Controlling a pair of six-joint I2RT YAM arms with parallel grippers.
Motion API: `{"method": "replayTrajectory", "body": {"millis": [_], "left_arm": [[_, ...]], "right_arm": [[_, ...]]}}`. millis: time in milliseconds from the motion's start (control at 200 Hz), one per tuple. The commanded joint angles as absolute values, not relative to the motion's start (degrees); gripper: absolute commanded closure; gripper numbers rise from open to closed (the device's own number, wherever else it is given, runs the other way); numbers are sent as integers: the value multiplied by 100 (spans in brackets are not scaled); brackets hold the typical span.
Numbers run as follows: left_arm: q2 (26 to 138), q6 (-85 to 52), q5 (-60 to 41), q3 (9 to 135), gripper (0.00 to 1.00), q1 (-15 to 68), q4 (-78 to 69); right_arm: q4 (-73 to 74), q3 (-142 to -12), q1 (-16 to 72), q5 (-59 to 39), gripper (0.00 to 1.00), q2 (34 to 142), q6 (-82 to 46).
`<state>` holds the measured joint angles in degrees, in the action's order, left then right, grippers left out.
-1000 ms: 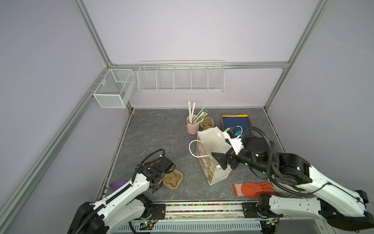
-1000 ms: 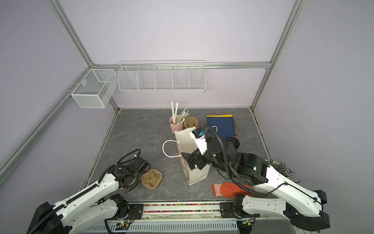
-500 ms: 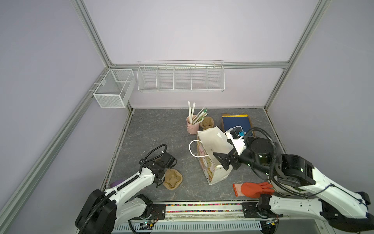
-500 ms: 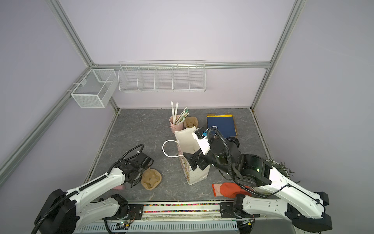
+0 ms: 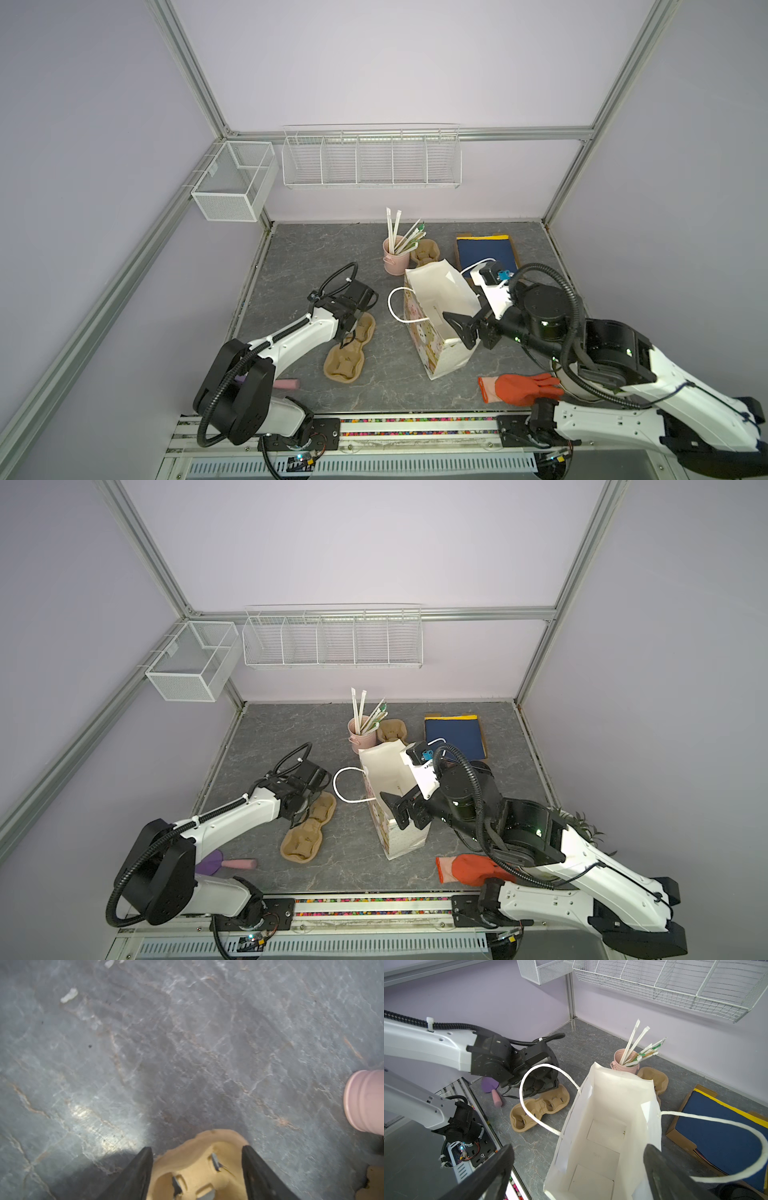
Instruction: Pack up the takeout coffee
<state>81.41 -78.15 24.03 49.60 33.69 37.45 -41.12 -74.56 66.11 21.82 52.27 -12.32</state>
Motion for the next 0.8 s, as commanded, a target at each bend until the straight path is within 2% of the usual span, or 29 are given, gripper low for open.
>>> {"method": "replayTrajectory", "body": {"millis": [0, 275, 380, 650, 795], "left_arm": [[8018, -7288, 2267, 5280, 31, 3291, 4342], [7206, -5034, 757, 5327, 32, 3287, 4423], [7025, -4380, 541, 5472, 32, 3287, 4835], [7674, -3351, 96, 5741, 30, 3287, 6073], [7776, -3171, -299, 5794, 30, 3287, 6110]], "right_arm": [[-4106, -7365, 6619, 2384, 0, 5089, -1091], [-4314, -7314, 6575, 2745, 9, 4861, -1144], [-4382, -7278, 6522, 2786, 12, 4748, -1196], [-4476, -7207, 6481, 2722, 12, 4553, -1349], [-4523, -7205, 6480, 2750, 12, 4476, -1412]]}}
